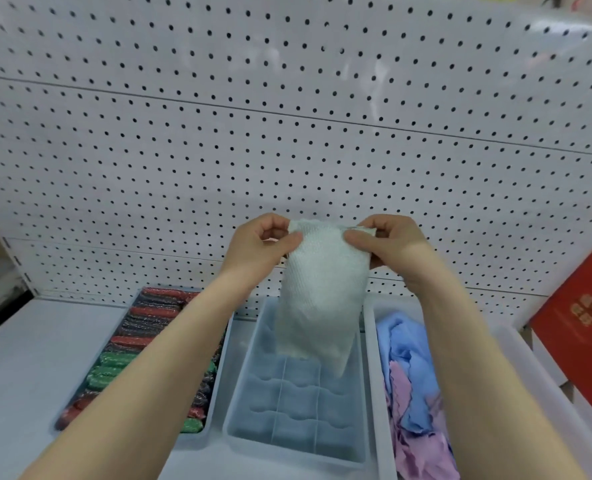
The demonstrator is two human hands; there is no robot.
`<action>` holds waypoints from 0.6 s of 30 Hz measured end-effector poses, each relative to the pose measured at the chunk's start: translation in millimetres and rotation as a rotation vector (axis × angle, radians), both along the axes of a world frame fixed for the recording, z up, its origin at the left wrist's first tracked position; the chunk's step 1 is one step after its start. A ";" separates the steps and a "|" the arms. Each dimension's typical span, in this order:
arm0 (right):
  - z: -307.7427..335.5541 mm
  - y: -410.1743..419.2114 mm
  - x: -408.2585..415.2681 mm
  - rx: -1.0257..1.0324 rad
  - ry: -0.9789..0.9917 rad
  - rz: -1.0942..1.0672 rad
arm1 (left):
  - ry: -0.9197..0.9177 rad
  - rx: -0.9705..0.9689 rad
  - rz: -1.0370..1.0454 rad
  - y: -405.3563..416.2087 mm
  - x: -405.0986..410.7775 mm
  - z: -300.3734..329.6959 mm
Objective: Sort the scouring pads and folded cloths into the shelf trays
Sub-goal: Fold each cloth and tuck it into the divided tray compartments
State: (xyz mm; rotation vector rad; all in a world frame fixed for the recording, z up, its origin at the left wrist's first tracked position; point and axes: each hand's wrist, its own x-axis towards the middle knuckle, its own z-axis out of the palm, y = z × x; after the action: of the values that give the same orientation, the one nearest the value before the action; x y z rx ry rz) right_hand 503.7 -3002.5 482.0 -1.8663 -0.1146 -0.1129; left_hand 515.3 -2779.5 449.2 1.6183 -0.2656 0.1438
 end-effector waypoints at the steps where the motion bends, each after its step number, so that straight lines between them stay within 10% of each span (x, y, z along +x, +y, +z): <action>1: -4.0 6.6 3.7 -0.028 0.007 -0.052 | -0.018 0.038 0.077 -5.2 -0.1 -2.8; 15: -5.1 36.2 0.8 0.066 -0.068 -0.031 | -0.208 0.033 0.143 -16.7 -17.3 -8.9; 18: 0.9 33.3 -0.8 0.117 -0.057 0.097 | -0.065 0.116 -0.097 -5.3 -9.0 -12.8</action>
State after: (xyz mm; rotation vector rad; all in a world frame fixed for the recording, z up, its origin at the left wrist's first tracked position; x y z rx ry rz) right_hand 502.9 -2969.2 482.8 -1.7377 -0.2332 -0.1034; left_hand 506.3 -2784.8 436.4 1.7143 -0.4090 0.1084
